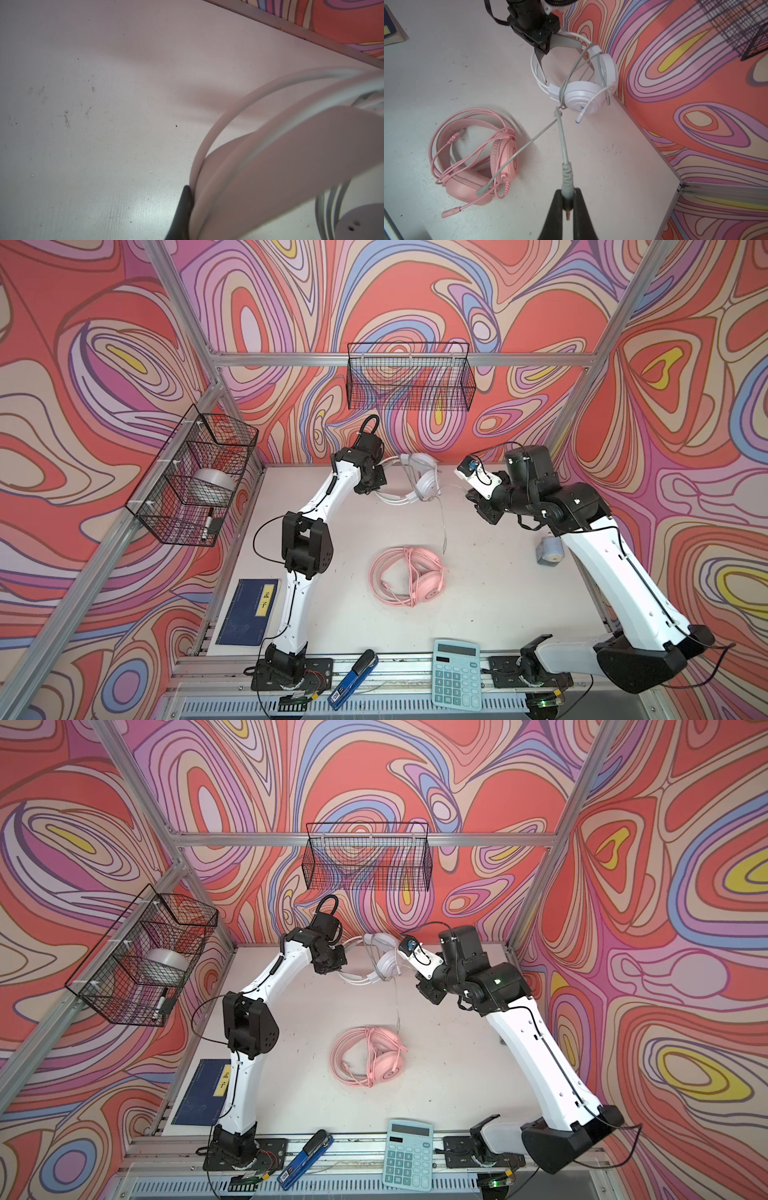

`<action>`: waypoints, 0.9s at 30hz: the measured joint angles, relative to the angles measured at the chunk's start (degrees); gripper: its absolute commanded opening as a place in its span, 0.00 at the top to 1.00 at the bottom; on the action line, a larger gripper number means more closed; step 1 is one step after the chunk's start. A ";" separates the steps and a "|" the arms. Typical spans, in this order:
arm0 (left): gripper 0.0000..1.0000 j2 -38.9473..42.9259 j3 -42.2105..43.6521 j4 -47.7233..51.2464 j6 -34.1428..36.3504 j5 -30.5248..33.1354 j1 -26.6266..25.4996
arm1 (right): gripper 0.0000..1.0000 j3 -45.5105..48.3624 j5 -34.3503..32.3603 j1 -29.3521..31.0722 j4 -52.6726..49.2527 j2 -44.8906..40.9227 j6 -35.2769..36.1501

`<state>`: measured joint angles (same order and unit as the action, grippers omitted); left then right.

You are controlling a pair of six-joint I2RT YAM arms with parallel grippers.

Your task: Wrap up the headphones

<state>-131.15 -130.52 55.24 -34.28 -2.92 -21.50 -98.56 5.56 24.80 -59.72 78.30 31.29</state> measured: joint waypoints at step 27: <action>1.00 0.46 0.90 6.99 17.33 -1.33 -5.18 | 1.00 -28.79 25.00 -13.22 2.58 33.03 -20.90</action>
<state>-130.69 -129.62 62.24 -16.95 -4.25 -26.68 -127.35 30.57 11.57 -57.14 111.33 10.39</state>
